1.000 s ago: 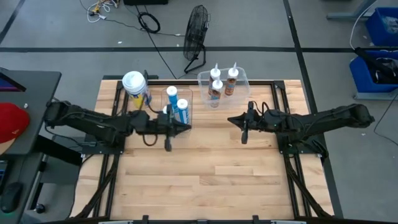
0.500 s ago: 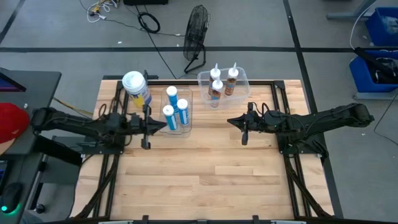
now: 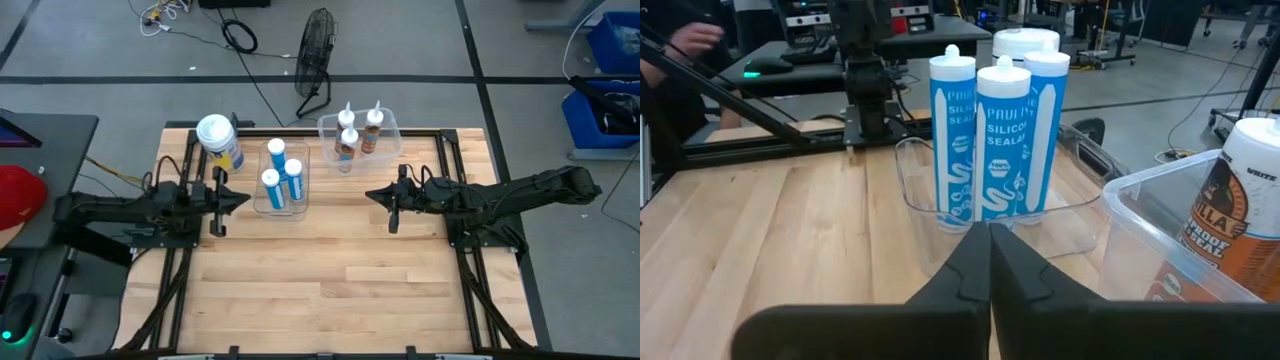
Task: Pick & place silicon tubes, Sealant and Lysol wipes
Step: Return to Home Position
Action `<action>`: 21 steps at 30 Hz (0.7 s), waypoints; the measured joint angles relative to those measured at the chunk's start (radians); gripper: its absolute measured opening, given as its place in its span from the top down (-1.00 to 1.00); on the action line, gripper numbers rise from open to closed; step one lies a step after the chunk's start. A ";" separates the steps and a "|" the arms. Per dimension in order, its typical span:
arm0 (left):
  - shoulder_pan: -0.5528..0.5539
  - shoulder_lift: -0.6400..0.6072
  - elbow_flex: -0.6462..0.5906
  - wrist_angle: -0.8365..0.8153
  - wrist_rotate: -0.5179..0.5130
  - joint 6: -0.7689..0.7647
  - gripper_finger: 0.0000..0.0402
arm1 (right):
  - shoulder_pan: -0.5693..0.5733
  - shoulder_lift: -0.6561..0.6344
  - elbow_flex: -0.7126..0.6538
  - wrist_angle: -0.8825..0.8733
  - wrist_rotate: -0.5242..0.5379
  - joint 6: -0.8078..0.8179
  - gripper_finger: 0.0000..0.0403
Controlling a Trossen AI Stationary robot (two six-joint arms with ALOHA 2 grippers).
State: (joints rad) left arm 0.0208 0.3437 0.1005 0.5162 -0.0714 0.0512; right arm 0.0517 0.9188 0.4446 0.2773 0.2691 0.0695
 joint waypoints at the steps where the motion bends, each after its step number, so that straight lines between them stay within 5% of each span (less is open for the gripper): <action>1: 0.003 -0.024 0.000 -0.031 0.000 -0.004 0.99 | 0.000 0.000 0.000 0.000 0.000 0.001 1.00; 13: 0.005 -0.285 -0.001 -0.262 -0.011 0.012 0.99 | 0.000 0.000 0.000 0.000 0.002 0.001 1.00; 21: 0.010 -0.340 -0.073 -0.213 -0.015 0.014 0.99 | 0.000 0.000 0.000 -0.003 0.015 0.001 1.00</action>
State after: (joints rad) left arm 0.0312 0.0039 0.0272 0.3027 -0.0864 0.0654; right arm 0.0513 0.9192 0.4446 0.2744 0.2840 0.0704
